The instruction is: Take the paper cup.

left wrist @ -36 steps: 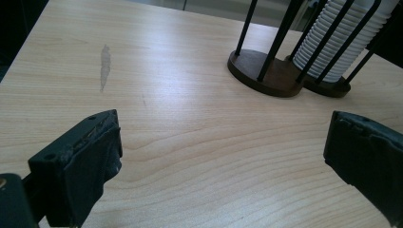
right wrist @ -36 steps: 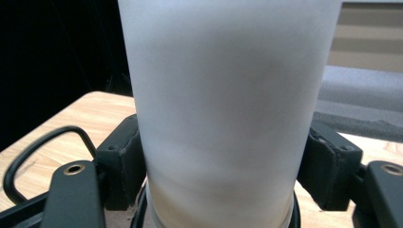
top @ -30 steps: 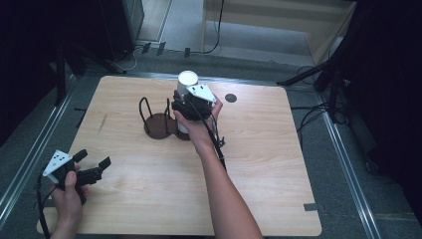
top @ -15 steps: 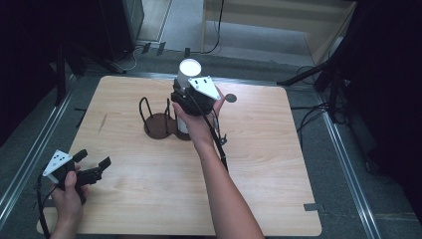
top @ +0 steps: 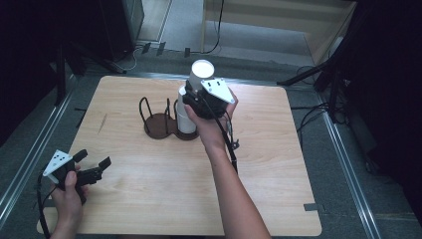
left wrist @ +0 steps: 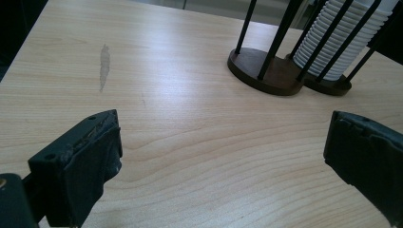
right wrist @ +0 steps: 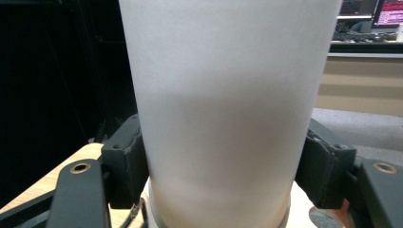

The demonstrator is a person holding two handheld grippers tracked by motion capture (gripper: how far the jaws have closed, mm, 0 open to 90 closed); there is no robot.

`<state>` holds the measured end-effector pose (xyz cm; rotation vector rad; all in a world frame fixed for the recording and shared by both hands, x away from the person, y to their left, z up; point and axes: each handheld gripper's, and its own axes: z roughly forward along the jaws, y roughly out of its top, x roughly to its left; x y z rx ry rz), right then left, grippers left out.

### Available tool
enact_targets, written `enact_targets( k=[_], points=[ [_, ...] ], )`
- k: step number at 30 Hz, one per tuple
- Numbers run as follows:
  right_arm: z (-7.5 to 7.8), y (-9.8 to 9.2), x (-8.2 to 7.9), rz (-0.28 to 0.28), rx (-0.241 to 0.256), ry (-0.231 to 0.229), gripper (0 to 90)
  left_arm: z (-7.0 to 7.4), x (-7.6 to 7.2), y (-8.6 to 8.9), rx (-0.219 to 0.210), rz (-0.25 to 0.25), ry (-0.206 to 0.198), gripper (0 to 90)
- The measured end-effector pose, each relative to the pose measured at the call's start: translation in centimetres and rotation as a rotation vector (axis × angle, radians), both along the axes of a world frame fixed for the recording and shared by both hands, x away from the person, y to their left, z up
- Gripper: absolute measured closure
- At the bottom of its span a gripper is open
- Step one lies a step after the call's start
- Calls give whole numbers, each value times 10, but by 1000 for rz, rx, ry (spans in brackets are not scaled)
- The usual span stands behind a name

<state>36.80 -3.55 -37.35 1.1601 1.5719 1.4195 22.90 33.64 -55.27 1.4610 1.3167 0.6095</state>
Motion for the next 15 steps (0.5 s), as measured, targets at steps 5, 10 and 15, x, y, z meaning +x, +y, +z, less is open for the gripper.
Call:
enact_targets(
  k=[5,10,15],
  points=[
    [-4,-18,-4,-24,7,7,291,0,0,0,3,0,0,0],
    [-11,-36,-8,-54,7,20,290,0,0,0,6,2,1,0],
    [-20,-53,-15,-72,-7,28,289,0,0,0,9,4,1,0]
  ],
)
